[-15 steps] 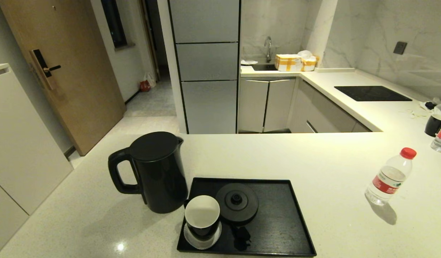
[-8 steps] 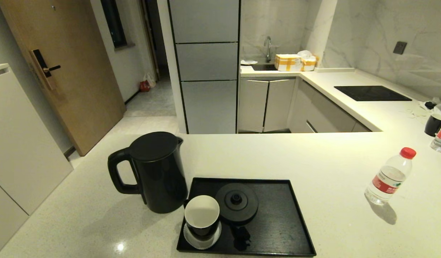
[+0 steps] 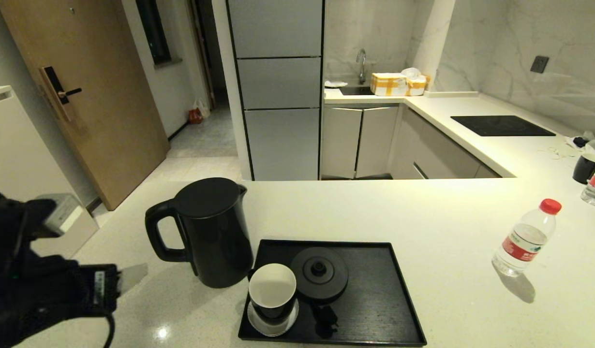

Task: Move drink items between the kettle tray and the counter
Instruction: Return the kettle to its original position

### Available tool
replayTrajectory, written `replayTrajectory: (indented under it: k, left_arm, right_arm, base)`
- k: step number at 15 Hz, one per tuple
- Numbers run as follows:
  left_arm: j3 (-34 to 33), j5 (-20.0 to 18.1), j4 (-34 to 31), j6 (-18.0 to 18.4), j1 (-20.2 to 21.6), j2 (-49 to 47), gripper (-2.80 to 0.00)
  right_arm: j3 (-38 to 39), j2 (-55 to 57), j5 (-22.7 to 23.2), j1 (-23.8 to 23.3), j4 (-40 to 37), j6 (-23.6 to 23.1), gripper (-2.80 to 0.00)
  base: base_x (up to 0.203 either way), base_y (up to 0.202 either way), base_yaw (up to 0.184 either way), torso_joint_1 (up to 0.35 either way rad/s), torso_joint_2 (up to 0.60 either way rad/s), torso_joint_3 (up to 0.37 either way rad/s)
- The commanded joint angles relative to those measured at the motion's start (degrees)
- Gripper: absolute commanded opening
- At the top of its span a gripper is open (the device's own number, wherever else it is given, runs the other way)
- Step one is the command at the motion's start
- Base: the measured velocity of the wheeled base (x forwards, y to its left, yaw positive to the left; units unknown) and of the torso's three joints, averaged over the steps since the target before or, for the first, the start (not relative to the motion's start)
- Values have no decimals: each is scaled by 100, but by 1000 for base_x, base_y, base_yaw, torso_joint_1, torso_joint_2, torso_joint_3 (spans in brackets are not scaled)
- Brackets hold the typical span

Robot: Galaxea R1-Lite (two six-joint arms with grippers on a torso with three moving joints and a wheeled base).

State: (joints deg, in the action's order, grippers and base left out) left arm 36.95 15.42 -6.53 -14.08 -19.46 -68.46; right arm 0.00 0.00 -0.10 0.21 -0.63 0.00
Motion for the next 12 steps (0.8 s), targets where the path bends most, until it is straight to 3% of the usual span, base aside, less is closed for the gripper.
replayTrajectory:
  k: [1,3,5,8,12]
  left_arm:
    - [-359,370,1677,-2,-76,-1159,0]
    - [-539,899,2427,5,-83,-1672,0]
    - [-585,1512,2592,-6,-84,-1776,0]
    - [-549,1885,2595,-14,-84,-1794,0]
    - [-621,1914,2780,-16,-84,-2113,0]
  right_arm:
    - [18,0,1,-2,1,0,-280]
    - [18,0,1,-3,1,0,-280]
    - [18,0,1,-3,1,0,-280]
    - [18,0,1,-3,1,0,-280]
    - [18,0,1,-3,1,0,-280]
  base:
    - [0,0,0,0,0,0]
    - [0,0,0,0,0,0]
    - [0,0,0,0,0,0]
    - [0,0,0,0,0,0]
    - [0,0,0,0,0,0]
